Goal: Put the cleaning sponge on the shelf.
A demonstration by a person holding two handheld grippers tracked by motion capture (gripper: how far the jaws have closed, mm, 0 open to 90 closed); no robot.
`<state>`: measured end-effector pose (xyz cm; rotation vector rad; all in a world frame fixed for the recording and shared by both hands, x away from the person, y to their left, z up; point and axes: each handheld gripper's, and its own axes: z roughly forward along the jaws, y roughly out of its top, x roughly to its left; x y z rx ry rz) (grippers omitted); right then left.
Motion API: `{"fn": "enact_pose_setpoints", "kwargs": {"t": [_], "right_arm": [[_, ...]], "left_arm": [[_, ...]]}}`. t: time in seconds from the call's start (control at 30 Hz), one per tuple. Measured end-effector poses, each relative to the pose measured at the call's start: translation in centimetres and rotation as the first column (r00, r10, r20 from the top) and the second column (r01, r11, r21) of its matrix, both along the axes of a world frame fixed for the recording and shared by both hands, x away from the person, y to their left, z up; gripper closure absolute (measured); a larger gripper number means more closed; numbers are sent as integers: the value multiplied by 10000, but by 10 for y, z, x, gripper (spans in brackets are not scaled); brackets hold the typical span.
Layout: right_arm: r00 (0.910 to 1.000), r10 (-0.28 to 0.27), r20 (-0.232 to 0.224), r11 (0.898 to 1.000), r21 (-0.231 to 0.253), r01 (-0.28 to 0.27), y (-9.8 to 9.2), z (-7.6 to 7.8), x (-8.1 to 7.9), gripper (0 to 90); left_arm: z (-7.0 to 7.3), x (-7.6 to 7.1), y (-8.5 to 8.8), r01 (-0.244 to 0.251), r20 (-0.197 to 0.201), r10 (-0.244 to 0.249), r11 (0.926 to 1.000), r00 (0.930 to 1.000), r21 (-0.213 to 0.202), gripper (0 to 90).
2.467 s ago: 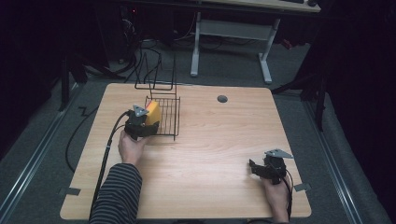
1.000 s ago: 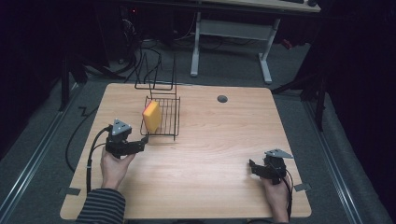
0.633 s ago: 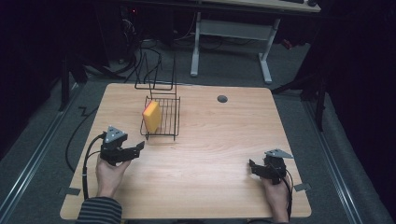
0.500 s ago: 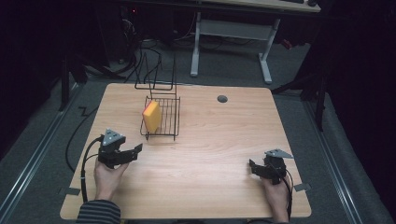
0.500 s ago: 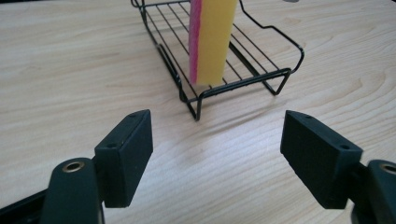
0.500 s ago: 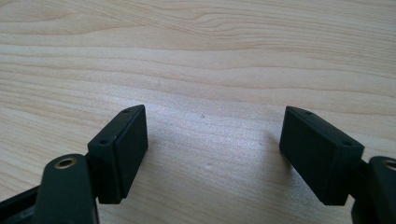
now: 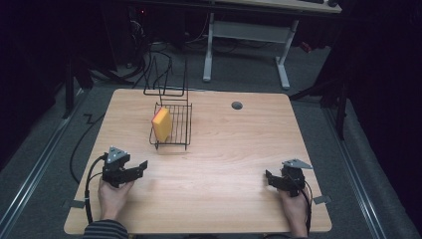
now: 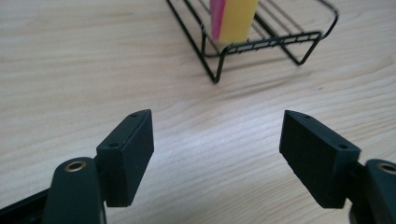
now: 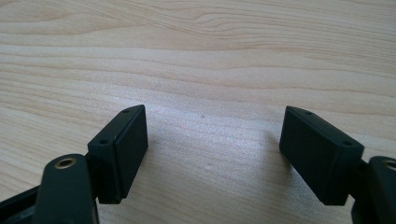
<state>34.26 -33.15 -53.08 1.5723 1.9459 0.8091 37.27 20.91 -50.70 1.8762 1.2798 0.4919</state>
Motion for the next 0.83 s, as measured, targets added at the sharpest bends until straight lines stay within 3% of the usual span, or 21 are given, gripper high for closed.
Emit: {"fn": "enact_pose_setpoints", "kwargs": {"t": [0.2,0.33,0.57,0.83], "right_arm": [[10000,1,-1,10000,2,-1,0,0,0,237],[10000,-2,-1,10000,0,2,0,0,0,237],[10000,-4,1,10000,0,4,0,0,0,238],[10000,-1,3,10000,1,1,0,0,0,238]], "left_arm": [[-21,1,1,-278,-407,296,9986,9987,445,272],[-29,2,0,-418,-444,452,9963,9980,747,277],[-30,1,-6,-466,-268,504,9907,9984,1275,283],[-30,0,-6,-494,-282,534,9909,9982,1252,273]]}}
